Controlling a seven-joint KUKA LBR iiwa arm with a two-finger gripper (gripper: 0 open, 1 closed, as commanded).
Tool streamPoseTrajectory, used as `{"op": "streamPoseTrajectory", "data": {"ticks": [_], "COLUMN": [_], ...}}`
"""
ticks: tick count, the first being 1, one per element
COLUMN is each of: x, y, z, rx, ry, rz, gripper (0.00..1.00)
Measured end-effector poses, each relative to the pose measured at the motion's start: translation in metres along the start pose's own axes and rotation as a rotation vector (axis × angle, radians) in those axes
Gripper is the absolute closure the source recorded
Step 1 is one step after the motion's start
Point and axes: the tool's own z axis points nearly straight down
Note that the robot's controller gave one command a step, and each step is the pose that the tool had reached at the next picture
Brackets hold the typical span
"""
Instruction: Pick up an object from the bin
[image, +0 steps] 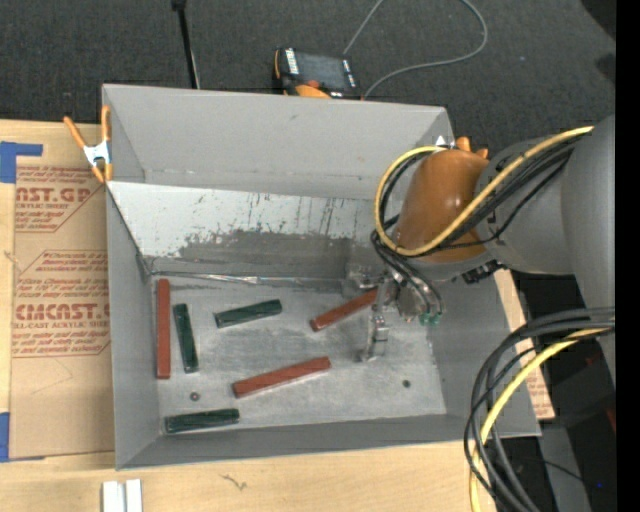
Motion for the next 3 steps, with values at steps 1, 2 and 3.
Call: {"op": "streamPoseTrajectory", "data": {"ticks": [1,2,3], "x": [-0.0005,-0.0011,-0.0016], "y": [0.0009,0.0015,0.0020], "z": [0.0002,0.0001,0.0000], "rx": [-0.001,-0.001,-0.001], "ry": [-0.008,-0.008,-0.008], "rz": [0.000,-0.001,-0.001], "gripper": [0.00,0.00,0.00]}}
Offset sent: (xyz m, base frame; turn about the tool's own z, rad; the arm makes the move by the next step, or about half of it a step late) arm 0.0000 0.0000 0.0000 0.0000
